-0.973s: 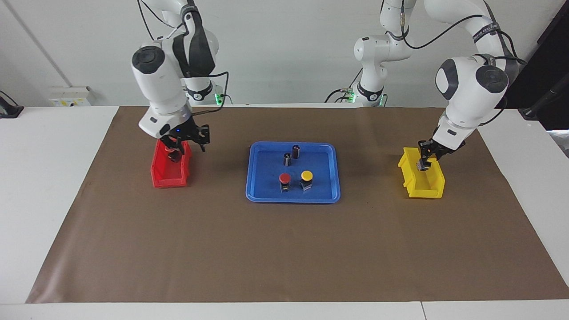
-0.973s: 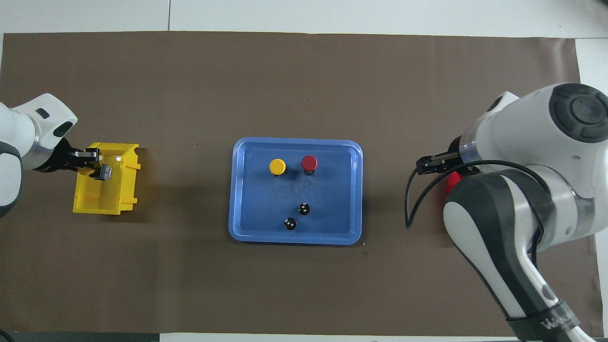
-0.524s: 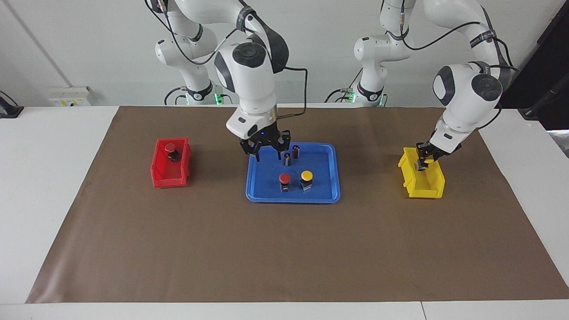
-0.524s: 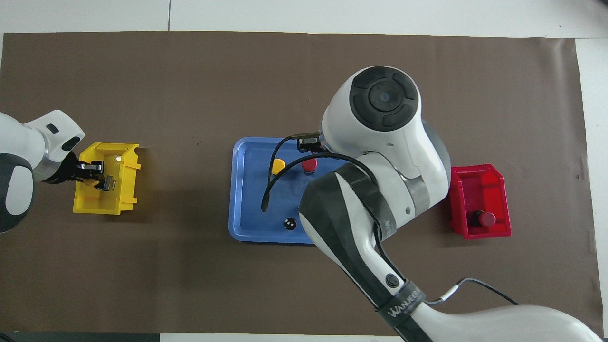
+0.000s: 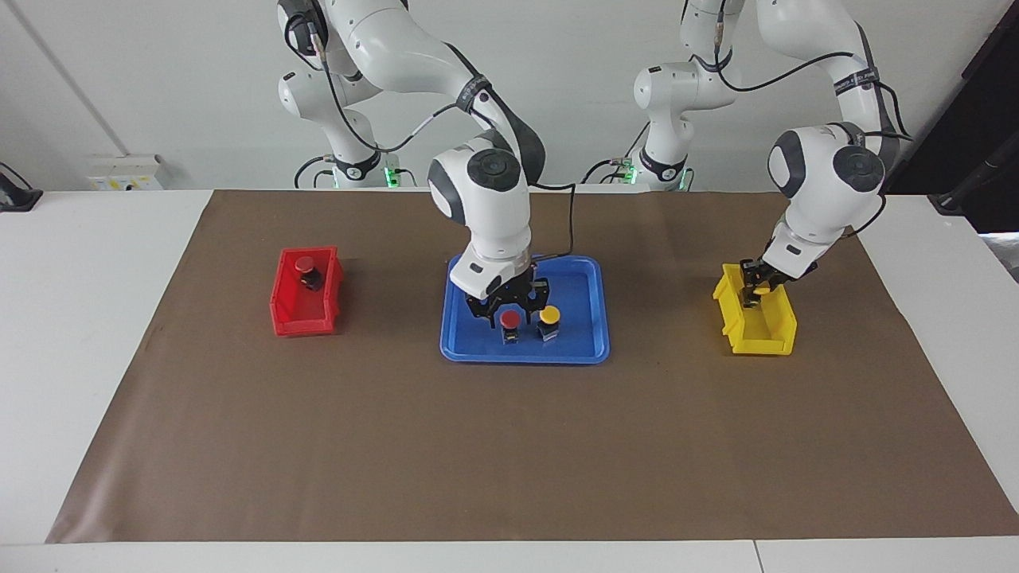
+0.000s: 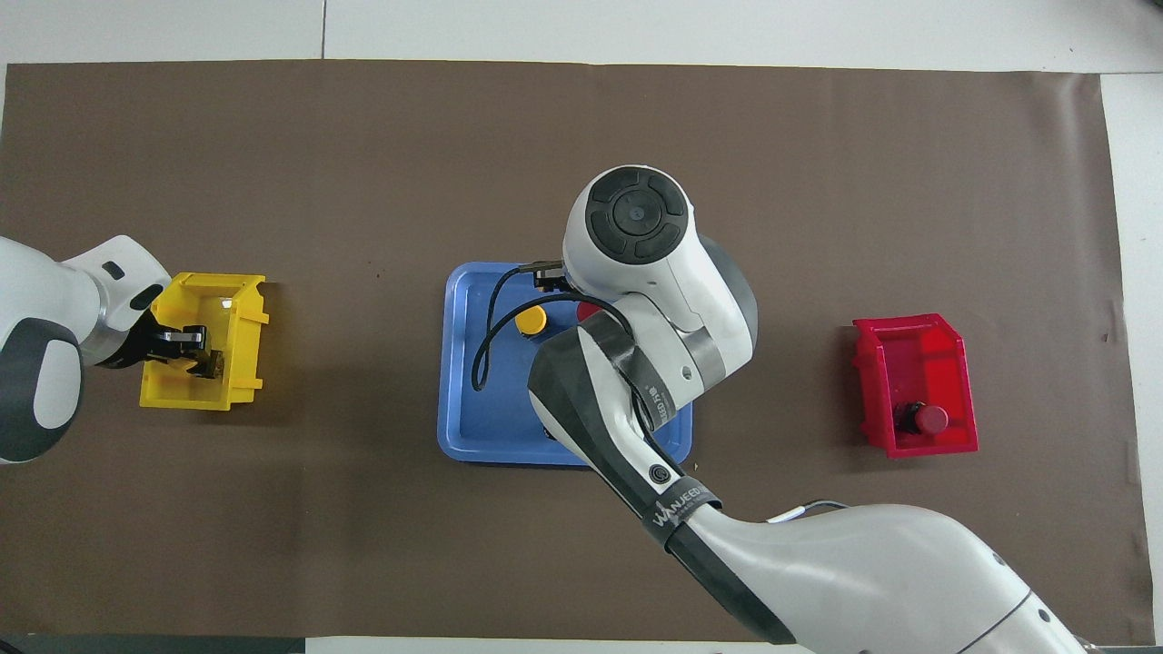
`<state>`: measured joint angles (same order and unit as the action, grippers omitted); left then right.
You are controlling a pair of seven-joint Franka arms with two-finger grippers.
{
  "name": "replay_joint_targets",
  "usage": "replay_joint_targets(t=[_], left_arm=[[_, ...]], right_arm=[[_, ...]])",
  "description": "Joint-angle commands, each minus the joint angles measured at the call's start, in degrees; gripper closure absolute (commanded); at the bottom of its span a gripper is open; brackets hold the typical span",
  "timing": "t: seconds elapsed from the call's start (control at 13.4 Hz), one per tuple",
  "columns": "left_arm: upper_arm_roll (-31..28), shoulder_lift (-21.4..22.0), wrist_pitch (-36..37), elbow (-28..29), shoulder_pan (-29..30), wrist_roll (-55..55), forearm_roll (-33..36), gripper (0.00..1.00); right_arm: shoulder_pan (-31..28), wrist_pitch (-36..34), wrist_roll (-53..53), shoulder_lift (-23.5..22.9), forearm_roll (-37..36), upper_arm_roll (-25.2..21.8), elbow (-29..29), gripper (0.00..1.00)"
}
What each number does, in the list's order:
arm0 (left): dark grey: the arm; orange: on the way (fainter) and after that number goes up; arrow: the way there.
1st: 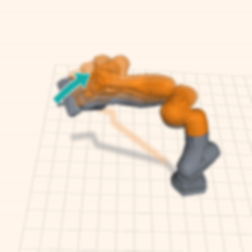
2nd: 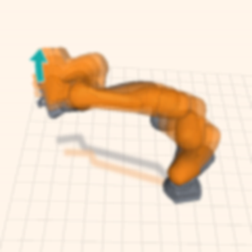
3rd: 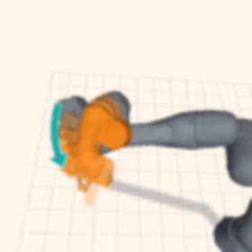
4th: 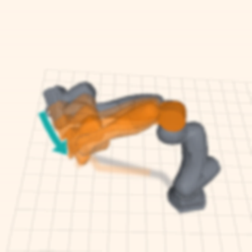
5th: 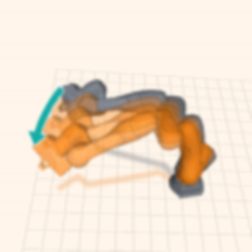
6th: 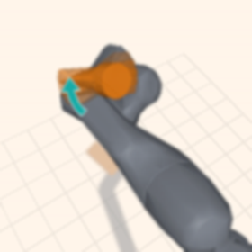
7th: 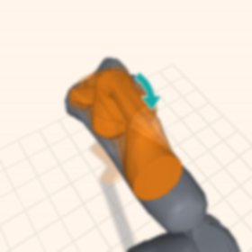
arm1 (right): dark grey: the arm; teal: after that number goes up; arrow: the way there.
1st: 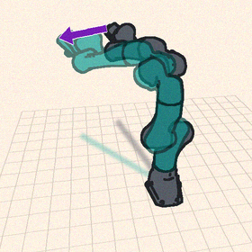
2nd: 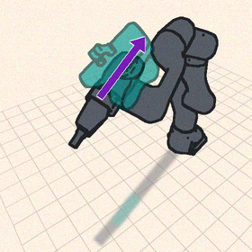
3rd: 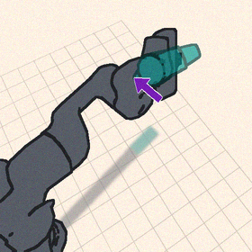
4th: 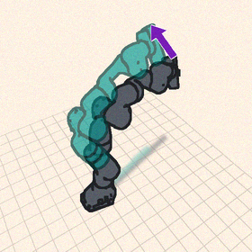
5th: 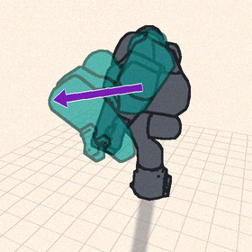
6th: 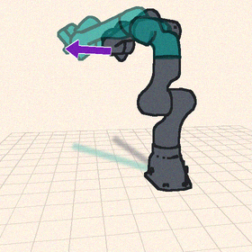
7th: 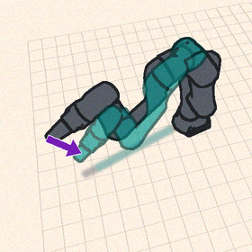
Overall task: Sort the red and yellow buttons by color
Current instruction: 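Carry the red button to the red bin while the left gripper reaches the tray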
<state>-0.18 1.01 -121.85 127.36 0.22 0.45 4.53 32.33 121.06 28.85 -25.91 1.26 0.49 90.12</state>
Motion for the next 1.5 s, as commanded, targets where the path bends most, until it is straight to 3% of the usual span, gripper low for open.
replay_joint_targets(t=[0.0,0.3,0.45,0.67,1.12,1.27,1.42], left_arm=[[-0.8,2.2,-3.9,4.4,0.7,2.0,-0.9,0.98],[-0.8,2.1,-4.7,4.5,0.7,2.1,-0.9,0.98],[-0.8,2.1,-4.4,4.4,0.7,2.1,-0.9,0.78],[-0.7,2.2,-3.8,4.4,0.7,2.1,-0.9,0.65],[-0.7,2.2,-2.6,4.0,0.5,2.2,-0.9,0.42],[-0.7,2.4,-1.6,3.1,0.4,2.2,-0.8,0.39],[-0.7,3.1,2.6,0.6,0.4,2.1,-0.8,0.39]], right_arm=[[0.6,1.0,0.5,0.5,0.1,-0.1,1.0,0.38],[0.6,4.2,0.2,1.1,0.0,-0.1,4.6,0.40],[0.6,5.0,0.2,0.9,0.1,-0.1,5.3,0.40],[0.7,5.2,0.3,1.1,0.0,-0.1,6.1,0.36],[0.7,7.3,0.5,1.8,0.0,-0.1,8.3,0.37],[0.8,7.2,0.5,1.8,0.1,-0.1,8.3,0.39],[0.8,7.0,0.5,1.8,0.1,-0.1,8.3,0.48]])
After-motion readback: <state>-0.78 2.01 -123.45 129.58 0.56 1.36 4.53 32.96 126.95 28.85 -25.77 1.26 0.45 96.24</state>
